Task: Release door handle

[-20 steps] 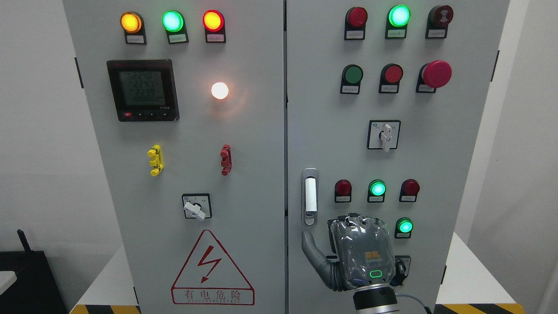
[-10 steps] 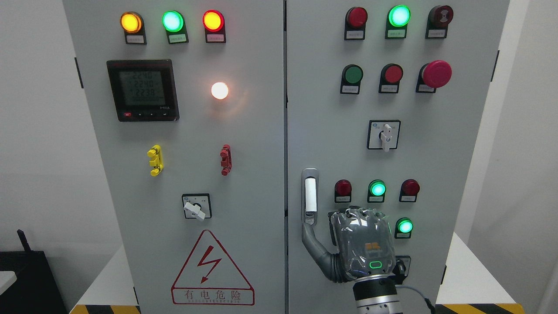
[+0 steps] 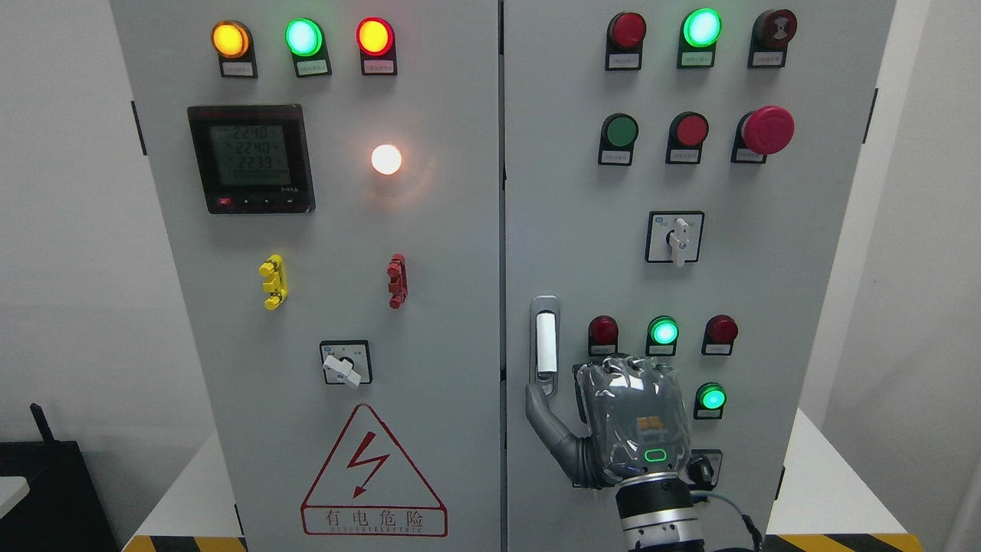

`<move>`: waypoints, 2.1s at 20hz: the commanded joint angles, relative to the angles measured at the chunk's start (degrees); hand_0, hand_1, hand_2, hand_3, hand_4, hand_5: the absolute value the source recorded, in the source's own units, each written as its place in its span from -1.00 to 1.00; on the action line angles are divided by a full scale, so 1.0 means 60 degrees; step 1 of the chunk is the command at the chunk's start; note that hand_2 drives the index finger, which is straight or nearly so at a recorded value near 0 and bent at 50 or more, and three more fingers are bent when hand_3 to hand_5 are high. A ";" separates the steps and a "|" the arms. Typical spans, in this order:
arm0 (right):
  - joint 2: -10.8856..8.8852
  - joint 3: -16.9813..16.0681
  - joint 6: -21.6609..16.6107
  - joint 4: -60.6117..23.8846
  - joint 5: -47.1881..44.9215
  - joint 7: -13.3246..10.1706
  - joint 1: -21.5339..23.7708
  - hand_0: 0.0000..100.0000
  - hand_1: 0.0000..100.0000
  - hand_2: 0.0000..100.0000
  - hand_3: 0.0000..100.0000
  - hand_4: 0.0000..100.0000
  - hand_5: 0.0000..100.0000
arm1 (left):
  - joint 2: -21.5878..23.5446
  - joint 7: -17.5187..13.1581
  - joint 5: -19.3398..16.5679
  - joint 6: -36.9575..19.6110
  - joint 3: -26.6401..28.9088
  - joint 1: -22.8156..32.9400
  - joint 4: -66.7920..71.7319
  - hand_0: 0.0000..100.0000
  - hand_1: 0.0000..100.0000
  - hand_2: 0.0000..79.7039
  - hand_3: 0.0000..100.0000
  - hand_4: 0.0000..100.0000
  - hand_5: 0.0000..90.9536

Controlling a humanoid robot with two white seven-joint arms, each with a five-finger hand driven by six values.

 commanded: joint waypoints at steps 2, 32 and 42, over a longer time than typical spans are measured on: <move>0.0067 0.0036 0.0002 0.0217 0.0030 0.0008 -0.0114 -0.29 -0.95 0.90 1.00 0.82 0.82 | 0.0000 0.0005 0.0000 -0.0006 0.0103 0.0013 0.0161 -0.76 -0.22 -1.00 -1.00 -1.00 -1.00; 0.0184 -0.0066 0.0134 0.0539 0.0001 0.0096 -0.0495 -0.25 -0.87 0.91 1.00 0.83 0.82 | 0.0000 0.0005 0.0000 -0.0006 0.0103 -0.0001 0.0161 -0.76 -0.22 -1.00 -1.00 -1.00 -1.00; 0.0199 -0.0052 0.0134 0.0422 -0.0028 0.0081 -0.0436 -0.22 -0.85 0.91 1.00 0.83 0.82 | 0.0000 0.0005 0.0000 0.0008 0.0103 -0.0001 0.0161 -0.76 -0.22 -1.00 -1.00 -1.00 -1.00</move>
